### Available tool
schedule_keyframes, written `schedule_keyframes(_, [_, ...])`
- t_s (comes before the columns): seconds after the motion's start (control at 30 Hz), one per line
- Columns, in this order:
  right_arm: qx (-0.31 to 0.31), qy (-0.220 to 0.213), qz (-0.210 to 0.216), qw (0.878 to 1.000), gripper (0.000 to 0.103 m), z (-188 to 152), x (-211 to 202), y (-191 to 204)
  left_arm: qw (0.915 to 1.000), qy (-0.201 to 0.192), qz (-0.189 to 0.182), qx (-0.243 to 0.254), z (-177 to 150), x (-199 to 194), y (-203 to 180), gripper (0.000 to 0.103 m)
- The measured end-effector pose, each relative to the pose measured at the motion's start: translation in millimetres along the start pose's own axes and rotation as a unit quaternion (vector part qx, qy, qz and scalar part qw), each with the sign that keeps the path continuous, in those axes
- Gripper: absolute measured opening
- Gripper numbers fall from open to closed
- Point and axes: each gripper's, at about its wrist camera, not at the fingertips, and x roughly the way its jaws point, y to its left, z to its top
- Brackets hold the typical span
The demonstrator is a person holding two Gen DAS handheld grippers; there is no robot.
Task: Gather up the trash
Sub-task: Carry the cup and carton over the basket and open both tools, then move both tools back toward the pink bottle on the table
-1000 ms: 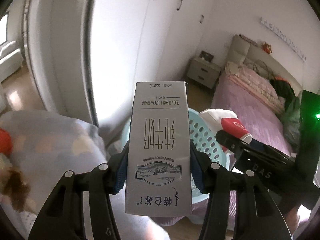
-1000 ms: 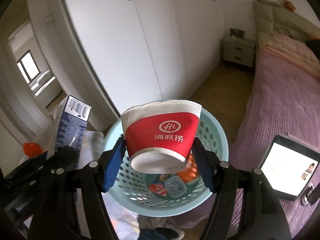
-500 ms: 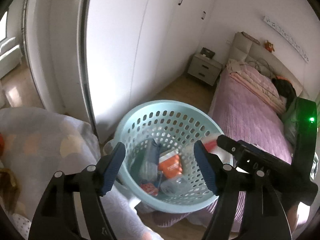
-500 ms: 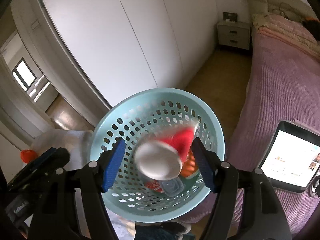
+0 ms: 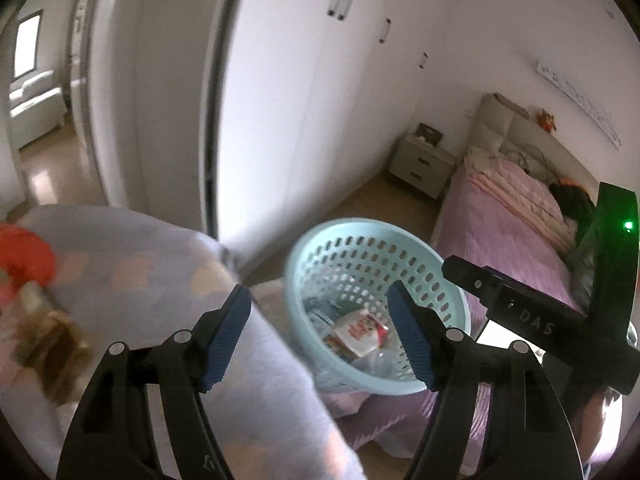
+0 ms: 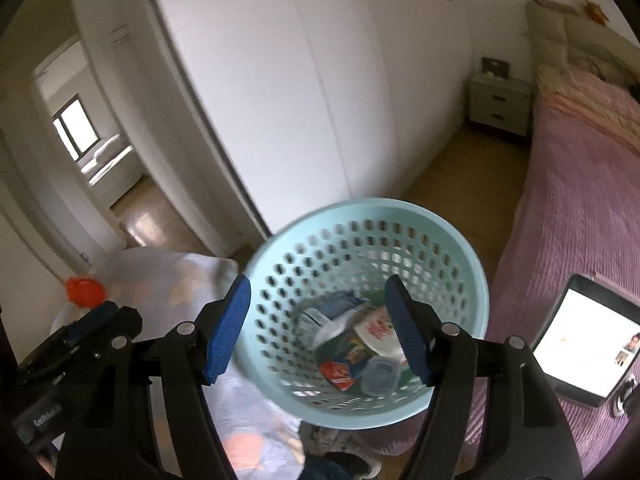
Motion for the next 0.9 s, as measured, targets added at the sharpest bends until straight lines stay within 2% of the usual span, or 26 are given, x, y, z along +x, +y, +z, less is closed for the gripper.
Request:
schedule_keyframes(0.3, [-0.071,0.005,0.054,0.996,0.066,-8,-4,87,0.9968,-0.032,0.058,-0.044,-6,-58,74,0.069])
schedule_keyframes(0.6, [-0.150,0.018,0.094,0.984,0.063,-44,12,174,0.9828,-0.054,0.132,-0.118,-21,-113,179,0.069])
schedule_keyframes(0.63, [-0.157,0.019,0.098,0.983,0.062,-47,13,182,0.9818,-0.052,0.136,-0.121,-24,-117,188,0.069])
schedule_keyframes(0.77, [-0.191,0.027,0.108,0.975,0.040,-62,23,213,0.9817,-0.015,0.152,-0.114,-33,-113,221,0.069])
schedule_keyframes(0.9, [-0.205,0.048,0.130,0.969,0.041,-78,33,235,0.9855,0.019,0.141,-0.092,-45,-100,243,0.070])
